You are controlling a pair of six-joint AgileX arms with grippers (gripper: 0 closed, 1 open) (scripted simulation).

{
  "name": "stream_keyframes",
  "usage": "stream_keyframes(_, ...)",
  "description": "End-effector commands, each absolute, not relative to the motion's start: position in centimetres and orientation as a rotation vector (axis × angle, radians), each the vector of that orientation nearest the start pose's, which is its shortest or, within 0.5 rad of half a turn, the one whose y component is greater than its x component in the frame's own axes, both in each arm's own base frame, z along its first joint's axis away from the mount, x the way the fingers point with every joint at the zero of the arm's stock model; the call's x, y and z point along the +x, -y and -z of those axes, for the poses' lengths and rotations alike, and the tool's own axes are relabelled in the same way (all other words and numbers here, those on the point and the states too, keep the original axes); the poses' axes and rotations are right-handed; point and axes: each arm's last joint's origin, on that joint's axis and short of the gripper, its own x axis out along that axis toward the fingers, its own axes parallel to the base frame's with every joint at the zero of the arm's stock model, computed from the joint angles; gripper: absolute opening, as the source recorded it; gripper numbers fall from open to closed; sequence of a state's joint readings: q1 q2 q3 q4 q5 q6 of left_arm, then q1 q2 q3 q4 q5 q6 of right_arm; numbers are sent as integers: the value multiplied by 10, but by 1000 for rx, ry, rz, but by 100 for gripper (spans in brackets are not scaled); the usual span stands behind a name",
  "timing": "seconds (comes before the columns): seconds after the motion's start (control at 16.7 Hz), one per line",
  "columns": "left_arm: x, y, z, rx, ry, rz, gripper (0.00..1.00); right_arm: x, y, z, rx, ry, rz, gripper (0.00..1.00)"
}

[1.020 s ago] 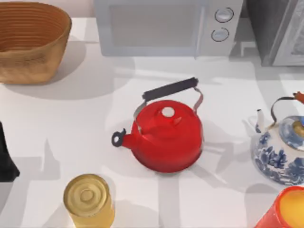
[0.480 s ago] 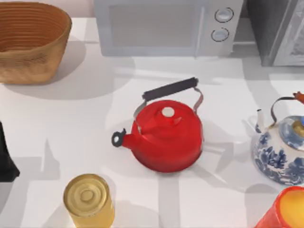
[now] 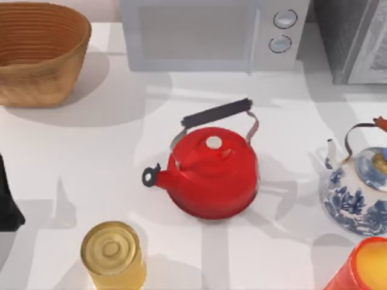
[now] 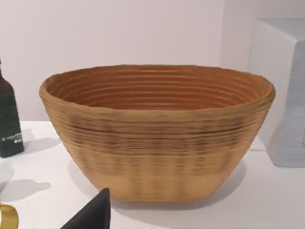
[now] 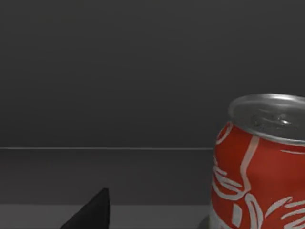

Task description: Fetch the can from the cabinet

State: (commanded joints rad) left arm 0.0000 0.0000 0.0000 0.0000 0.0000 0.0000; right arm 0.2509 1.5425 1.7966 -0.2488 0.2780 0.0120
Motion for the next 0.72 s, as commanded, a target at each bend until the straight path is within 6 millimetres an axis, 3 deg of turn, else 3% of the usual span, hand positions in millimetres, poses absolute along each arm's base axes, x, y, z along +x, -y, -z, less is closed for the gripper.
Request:
stream_keyframes(0.18, 106, 1, -160, 0, 0, 0, 100, 345, -81, -483, -2, 9, 12, 100)
stream_keyframes(0.42, 106, 1, -160, 0, 0, 0, 100, 346, -81, -483, -2, 9, 12, 100)
stream_keyframes(0.72, 106, 1, -160, 0, 0, 0, 100, 346, -81, -483, -2, 9, 12, 62)
